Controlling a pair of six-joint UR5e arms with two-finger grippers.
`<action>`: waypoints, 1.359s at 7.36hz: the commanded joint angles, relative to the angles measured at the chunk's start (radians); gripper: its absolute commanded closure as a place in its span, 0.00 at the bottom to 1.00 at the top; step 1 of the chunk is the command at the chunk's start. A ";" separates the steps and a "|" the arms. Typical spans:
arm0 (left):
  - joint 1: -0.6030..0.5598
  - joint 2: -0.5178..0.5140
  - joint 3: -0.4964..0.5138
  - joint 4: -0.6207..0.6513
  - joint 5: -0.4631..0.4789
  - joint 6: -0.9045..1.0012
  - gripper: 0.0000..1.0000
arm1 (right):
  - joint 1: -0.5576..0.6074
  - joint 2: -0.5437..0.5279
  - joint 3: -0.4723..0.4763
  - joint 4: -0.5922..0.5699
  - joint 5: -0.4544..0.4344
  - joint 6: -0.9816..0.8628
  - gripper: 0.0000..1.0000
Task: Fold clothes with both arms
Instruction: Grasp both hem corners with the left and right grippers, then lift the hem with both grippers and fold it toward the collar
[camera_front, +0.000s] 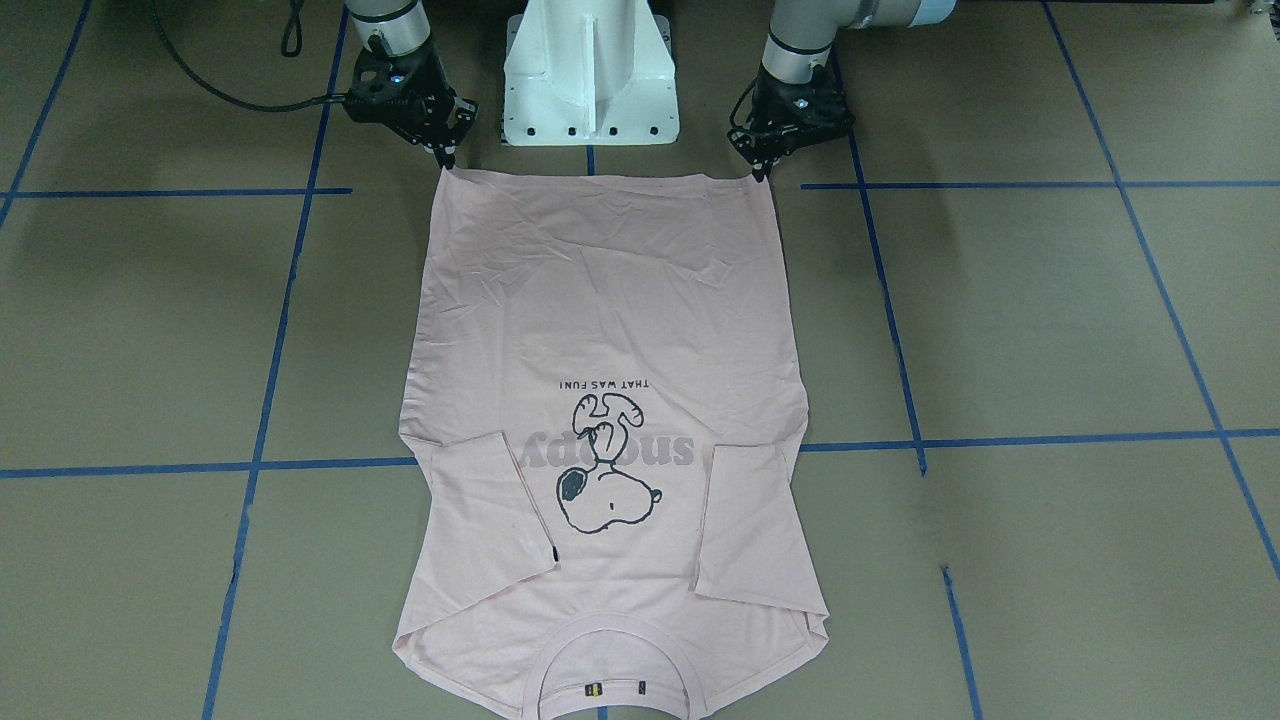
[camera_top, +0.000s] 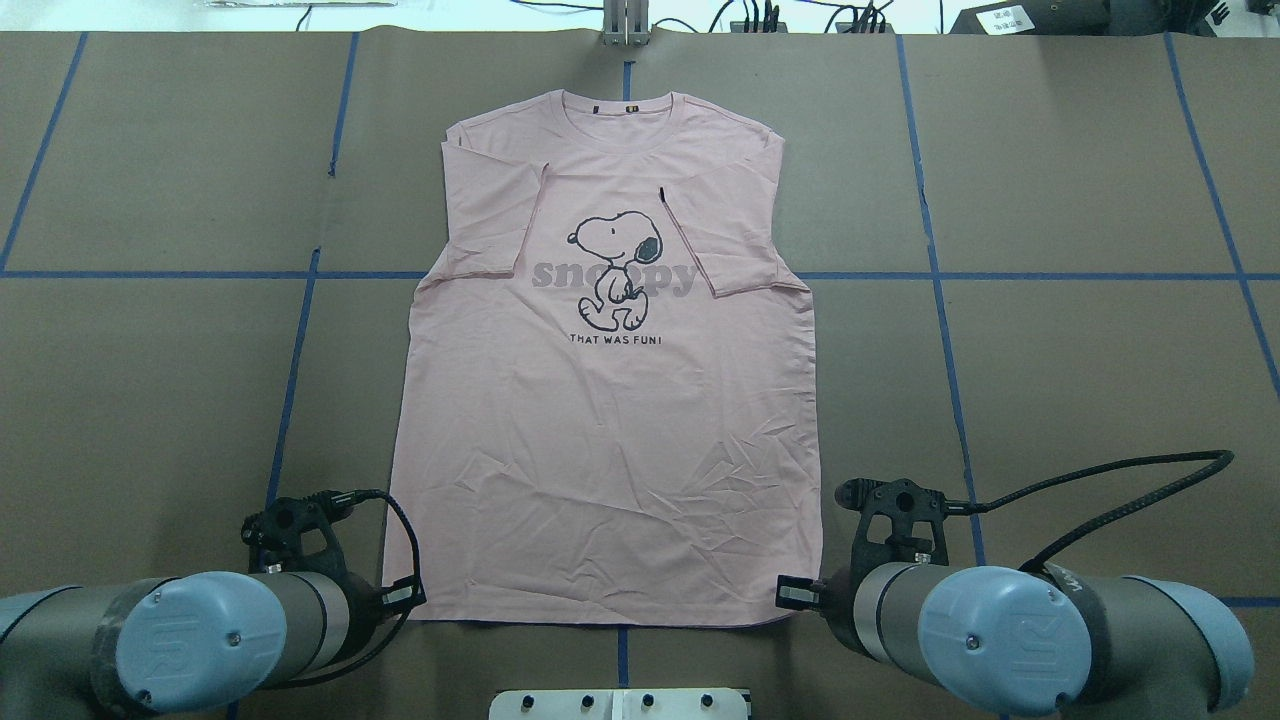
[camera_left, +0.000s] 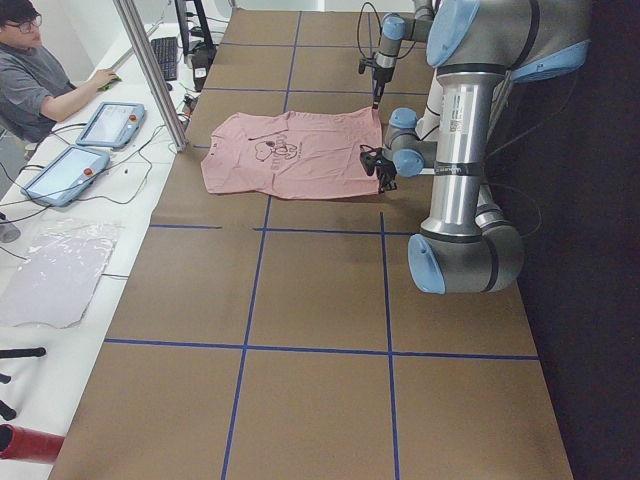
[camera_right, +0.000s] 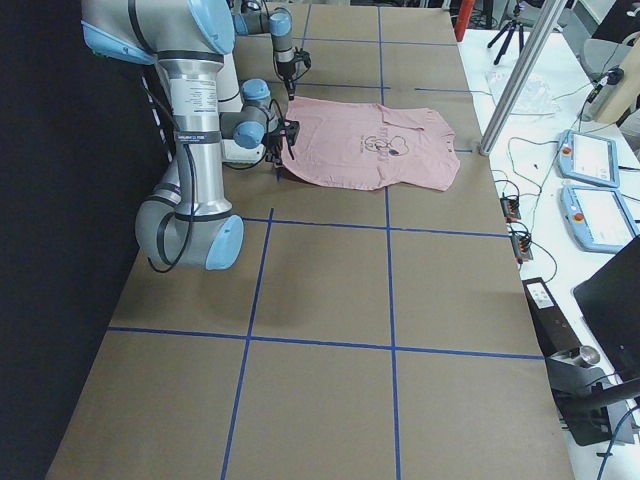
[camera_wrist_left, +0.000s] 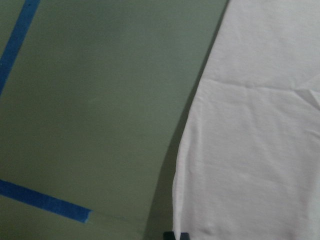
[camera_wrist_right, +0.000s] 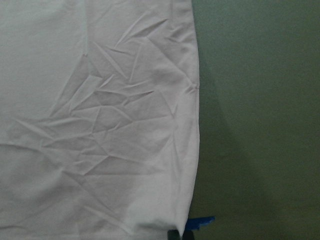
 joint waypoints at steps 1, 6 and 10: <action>0.014 -0.003 -0.115 0.099 -0.005 0.000 1.00 | 0.000 -0.014 0.054 -0.009 0.048 0.000 1.00; 0.172 -0.001 -0.395 0.311 -0.020 0.032 1.00 | -0.175 -0.222 0.323 -0.010 0.076 0.038 1.00; -0.060 -0.104 -0.268 0.305 -0.022 0.255 1.00 | 0.123 -0.012 0.116 -0.009 0.062 -0.154 1.00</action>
